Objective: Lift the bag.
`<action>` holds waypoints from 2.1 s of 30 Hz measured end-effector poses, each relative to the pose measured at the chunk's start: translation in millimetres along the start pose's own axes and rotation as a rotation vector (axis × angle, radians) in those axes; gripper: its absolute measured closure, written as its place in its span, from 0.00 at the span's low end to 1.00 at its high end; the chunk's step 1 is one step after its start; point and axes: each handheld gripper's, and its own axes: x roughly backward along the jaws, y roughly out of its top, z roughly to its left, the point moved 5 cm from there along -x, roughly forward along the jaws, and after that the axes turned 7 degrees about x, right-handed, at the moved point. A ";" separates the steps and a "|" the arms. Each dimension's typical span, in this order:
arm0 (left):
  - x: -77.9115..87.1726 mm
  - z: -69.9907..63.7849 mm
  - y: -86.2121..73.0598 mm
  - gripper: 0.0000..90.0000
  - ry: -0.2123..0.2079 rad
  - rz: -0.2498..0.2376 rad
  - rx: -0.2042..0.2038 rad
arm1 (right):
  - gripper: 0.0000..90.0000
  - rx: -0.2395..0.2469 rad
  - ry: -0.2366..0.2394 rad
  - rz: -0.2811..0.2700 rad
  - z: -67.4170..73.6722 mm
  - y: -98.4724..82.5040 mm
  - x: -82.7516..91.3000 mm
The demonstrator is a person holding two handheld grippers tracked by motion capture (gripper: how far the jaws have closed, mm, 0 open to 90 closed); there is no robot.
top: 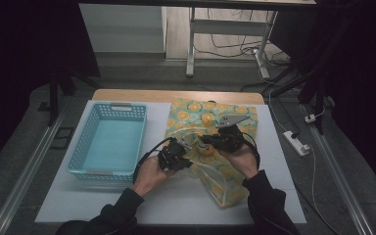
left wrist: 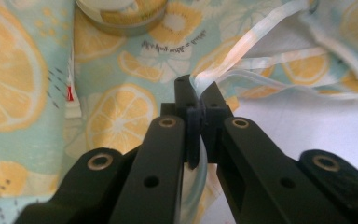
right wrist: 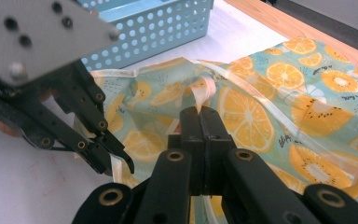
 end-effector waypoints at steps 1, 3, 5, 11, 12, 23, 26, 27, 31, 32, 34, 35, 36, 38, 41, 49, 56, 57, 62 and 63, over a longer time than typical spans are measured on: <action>1.7 -0.3 0.6 0.99 0.000 -0.004 0.002 | 1.00 0.003 0.003 -0.002 0.8 0.9 0.3; 5.0 -0.9 1.7 0.99 -0.002 -0.010 0.005 | 1.00 0.007 0.004 -0.006 2.2 2.7 1.5; 8.8 -1.3 3.1 0.99 -0.006 -0.020 0.006 | 1.00 0.008 0.007 -0.010 3.5 4.7 3.7; 18.8 -1.2 7.5 0.99 -0.024 -0.050 0.014 | 1.00 0.015 0.007 -0.014 7.4 10.6 9.1; 20.5 -1.1 8.0 0.99 -0.028 -0.056 0.016 | 1.00 0.016 0.010 -0.017 8.0 11.5 9.8; 46.3 0.5 17.7 0.99 -0.087 -0.111 0.046 | 1.00 0.039 0.015 -0.016 15.6 22.5 20.9; 53.3 1.2 21.4 0.99 -0.105 -0.123 0.052 | 1.00 0.046 0.013 -0.004 16.7 25.3 23.3; 55.5 1.3 22.8 0.99 -0.110 -0.128 0.054 | 1.00 0.048 0.014 -0.002 16.9 26.4 24.0; 63.6 2.3 27.4 0.99 -0.132 -0.136 0.060 | 1.00 0.055 0.016 0.011 18.1 32.0 27.5; 66.0 2.7 28.6 0.99 -0.135 -0.138 0.062 | 1.00 0.056 0.018 0.013 18.5 33.6 28.1; 71.1 3.7 31.6 0.99 -0.145 -0.142 0.065 | 1.00 0.058 0.023 0.017 19.4 37.0 29.6; 74.1 4.4 33.2 0.99 -0.147 -0.143 0.064 | 1.00 0.060 0.026 0.017 19.9 39.1 30.3; 77.1 4.6 35.2 0.99 -0.153 -0.148 0.069 | 1.00 0.060 0.027 0.019 20.8 41.2 30.9; 83.3 5.7 39.2 0.99 -0.166 -0.152 0.074 | 1.00 0.064 0.035 0.025 22.3 45.5 31.9; 92.2 7.1 45.6 0.99 -0.177 -0.162 0.083 | 1.00 0.070 0.042 0.037 24.6 51.9 33.4; 118.2 12.2 61.1 0.99 -0.208 -0.200 0.099 | 1.00 0.070 0.062 0.026 26.4 69.0 42.8; 140.6 16.1 76.8 0.99 -0.228 -0.245 0.106 | 1.00 0.081 0.070 -0.002 26.0 87.4 55.0; 143.8 16.8 79.4 0.99 -0.234 -0.251 0.109 | 1.00 0.080 0.072 -0.006 25.9 90.7 56.7; 159.3 21.4 91.3 0.99 -0.261 -0.286 0.122 | 1.00 0.096 0.067 -0.032 23.4 107.2 65.0; 162.3 22.1 93.5 0.99 -0.257 -0.292 0.121 | 1.00 0.097 0.064 -0.037 23.2 110.4 66.6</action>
